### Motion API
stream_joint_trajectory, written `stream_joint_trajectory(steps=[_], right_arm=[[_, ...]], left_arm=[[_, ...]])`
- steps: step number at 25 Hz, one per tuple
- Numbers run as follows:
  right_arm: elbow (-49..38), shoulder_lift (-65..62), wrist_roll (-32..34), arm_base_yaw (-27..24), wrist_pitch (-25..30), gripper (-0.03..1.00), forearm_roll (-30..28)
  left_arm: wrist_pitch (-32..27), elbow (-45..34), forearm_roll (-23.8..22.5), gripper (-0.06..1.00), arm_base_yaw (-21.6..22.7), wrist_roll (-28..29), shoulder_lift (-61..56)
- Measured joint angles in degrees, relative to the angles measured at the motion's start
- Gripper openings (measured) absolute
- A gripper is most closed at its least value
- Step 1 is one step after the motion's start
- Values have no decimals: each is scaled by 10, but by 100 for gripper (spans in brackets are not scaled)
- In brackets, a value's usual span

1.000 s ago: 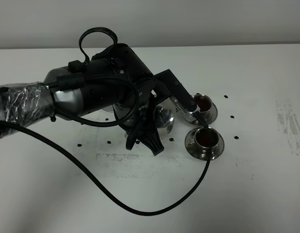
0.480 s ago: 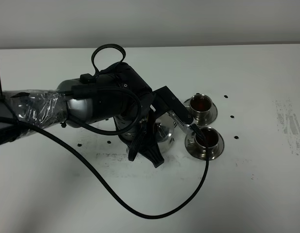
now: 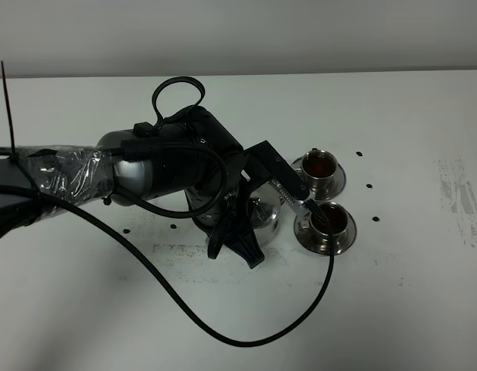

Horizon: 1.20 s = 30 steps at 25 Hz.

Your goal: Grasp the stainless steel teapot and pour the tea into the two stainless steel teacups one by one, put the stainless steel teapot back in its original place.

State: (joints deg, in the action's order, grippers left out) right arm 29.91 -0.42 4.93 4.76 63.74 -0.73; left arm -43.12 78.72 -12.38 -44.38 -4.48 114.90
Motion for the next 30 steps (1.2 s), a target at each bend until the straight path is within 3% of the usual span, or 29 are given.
stream_joint_trajectory(steps=[13, 30], right_arm=[[0, 0, 0, 0, 0, 52, 0], [0, 0, 0, 0, 0, 52, 0]], left_arm=[[-2, 0, 3, 19, 11, -1, -13], [34, 13, 8, 19, 181, 36, -55]])
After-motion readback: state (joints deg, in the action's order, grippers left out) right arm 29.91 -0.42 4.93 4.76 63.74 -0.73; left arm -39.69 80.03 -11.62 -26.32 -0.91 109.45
